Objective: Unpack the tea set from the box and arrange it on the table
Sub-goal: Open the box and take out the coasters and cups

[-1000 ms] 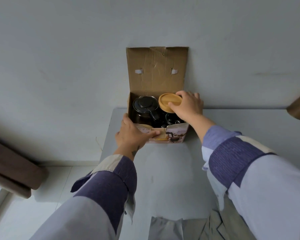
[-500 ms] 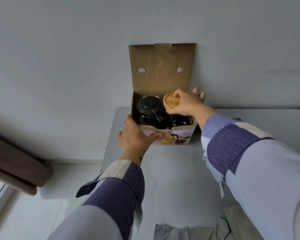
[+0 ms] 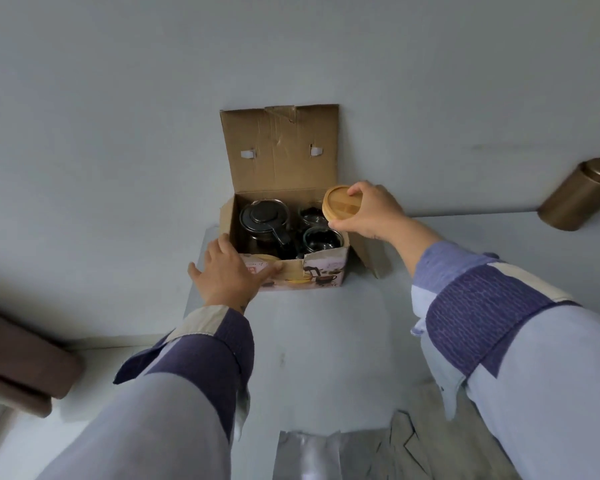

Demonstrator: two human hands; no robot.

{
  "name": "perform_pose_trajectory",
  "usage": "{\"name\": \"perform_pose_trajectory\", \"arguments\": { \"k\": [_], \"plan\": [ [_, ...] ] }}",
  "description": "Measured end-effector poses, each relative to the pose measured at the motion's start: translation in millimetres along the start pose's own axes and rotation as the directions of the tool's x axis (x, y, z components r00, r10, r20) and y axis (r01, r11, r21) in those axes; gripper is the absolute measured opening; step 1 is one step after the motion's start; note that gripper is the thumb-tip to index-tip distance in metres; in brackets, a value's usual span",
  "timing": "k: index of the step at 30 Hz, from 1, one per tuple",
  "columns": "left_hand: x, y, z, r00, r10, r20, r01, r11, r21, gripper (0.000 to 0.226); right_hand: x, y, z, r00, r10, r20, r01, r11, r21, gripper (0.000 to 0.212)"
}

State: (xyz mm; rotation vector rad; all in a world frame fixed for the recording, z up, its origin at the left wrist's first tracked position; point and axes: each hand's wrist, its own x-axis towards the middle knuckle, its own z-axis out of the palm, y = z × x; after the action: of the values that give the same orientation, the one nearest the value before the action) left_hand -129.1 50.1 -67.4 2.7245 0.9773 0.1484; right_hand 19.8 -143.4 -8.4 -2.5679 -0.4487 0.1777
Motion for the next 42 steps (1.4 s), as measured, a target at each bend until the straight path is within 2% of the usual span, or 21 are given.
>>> {"name": "perform_pose_trajectory", "arguments": {
  "k": [3,7,10,12,16,22,26,29,38,42],
  "plan": [
    [-7,21,-13,0.989,0.118,-0.085,-0.116,0.993,0.038,0.083,-15,33,-13,0.998,0.06,0.006,-0.06,0.998,0.007,0.08],
    [-27,95,-7,0.937,0.316,-0.15,-0.312,0.949,0.052,0.059,-26,86,-32,0.992,0.125,0.006,-0.125,0.992,0.022,0.079],
    [-59,159,22,0.895,0.431,-0.118,-0.431,0.902,0.021,0.052,-29,133,-48,0.988,0.154,0.016,-0.154,0.988,0.007,0.078],
    [-81,197,51,0.873,0.485,-0.049,-0.486,0.874,-0.01,0.053,-29,165,-58,0.986,0.162,0.023,-0.162,0.987,-0.01,0.078],
    [-108,262,112,0.857,0.504,0.108,-0.495,0.863,-0.101,0.054,-21,231,-75,0.98,0.193,0.05,-0.192,0.981,-0.022,0.079],
    [-120,310,179,0.855,0.476,0.206,-0.452,0.879,-0.155,0.054,8,317,-87,0.972,0.235,0.008,-0.234,0.972,-0.035,0.075],
    [-123,310,201,0.866,0.496,0.063,-0.489,0.866,-0.102,0.067,36,356,-90,0.953,0.296,-0.066,-0.298,0.954,-0.02,0.072],
    [-121,311,206,0.867,0.498,0.014,-0.493,0.862,-0.118,0.067,57,372,-87,0.945,0.306,-0.114,-0.311,0.95,-0.025,0.071],
    [-120,312,204,0.878,0.475,0.054,-0.466,0.875,-0.128,0.064,102,379,-69,0.962,0.227,-0.153,-0.231,0.973,-0.006,0.064],
    [-121,312,203,0.876,0.479,0.061,-0.469,0.874,-0.123,0.064,106,379,-71,0.971,0.213,-0.112,-0.219,0.975,-0.044,0.065]
  ]
}}
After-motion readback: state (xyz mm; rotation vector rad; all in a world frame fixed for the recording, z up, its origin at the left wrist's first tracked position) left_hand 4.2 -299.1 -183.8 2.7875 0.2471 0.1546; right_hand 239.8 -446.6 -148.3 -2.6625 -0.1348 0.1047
